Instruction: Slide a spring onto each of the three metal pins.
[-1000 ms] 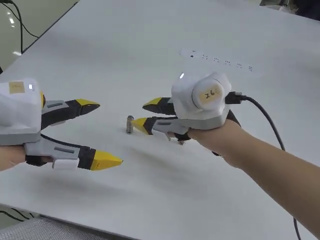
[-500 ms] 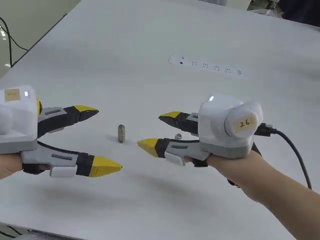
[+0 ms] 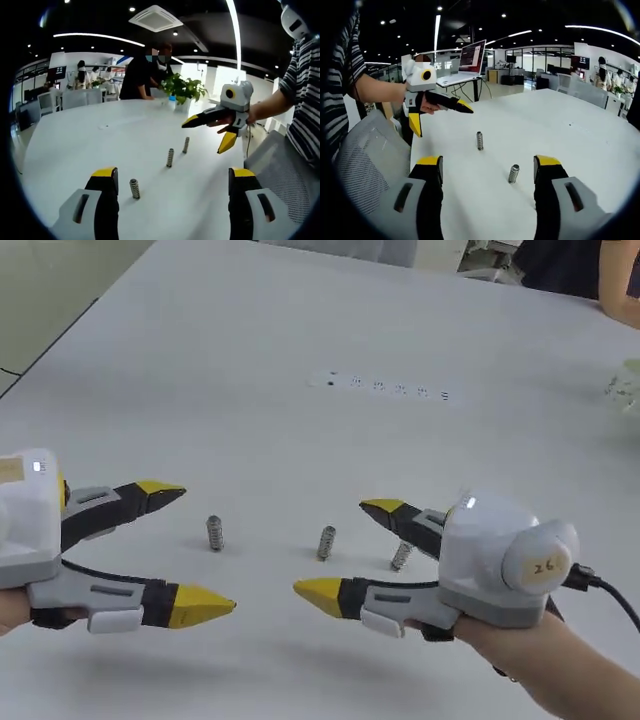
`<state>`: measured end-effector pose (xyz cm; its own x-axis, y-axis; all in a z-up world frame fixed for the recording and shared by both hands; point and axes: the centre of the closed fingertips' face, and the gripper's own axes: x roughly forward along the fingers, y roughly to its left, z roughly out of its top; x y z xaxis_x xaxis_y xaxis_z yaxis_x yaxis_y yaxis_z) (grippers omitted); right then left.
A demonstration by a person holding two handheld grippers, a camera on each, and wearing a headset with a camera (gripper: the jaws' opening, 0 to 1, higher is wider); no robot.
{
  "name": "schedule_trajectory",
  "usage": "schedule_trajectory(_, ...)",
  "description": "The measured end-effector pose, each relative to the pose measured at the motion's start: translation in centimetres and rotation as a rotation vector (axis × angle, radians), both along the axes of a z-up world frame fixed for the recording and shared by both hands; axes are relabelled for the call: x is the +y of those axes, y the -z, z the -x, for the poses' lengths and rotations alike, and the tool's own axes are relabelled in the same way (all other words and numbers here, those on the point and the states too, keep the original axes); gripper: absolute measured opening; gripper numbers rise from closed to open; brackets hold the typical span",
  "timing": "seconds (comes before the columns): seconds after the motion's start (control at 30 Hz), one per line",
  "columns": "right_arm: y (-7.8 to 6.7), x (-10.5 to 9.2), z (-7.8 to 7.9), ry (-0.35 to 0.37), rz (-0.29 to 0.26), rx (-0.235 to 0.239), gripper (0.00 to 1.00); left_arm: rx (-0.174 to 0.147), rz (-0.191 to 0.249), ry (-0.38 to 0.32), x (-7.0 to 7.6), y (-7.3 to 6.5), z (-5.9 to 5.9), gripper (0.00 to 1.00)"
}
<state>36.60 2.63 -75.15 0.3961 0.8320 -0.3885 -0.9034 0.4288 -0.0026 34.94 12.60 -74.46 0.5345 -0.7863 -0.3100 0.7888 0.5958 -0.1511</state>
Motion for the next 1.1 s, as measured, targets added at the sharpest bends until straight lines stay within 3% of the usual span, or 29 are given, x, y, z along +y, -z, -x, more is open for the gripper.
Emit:
schedule_trajectory(0.5, 0.4, -7.8, 0.1, 0.187, -0.054, 0.009, 0.95, -0.01, -0.019, -0.037, 0.8, -0.2, 0.0, 0.95)
schedule_trajectory(0.73, 1.0, -8.7, 0.6, 0.217, -0.04, 0.033, 1.0, -0.017, -0.042, -0.045, 1.4, 0.0, 0.6, 0.97)
schedule_trajectory(1.1, 1.3, -10.5, 0.6, 0.311, -0.059, 0.063, 1.0, -0.011, -0.039, -0.089, 3.1, 0.4, 1.5, 0.97)
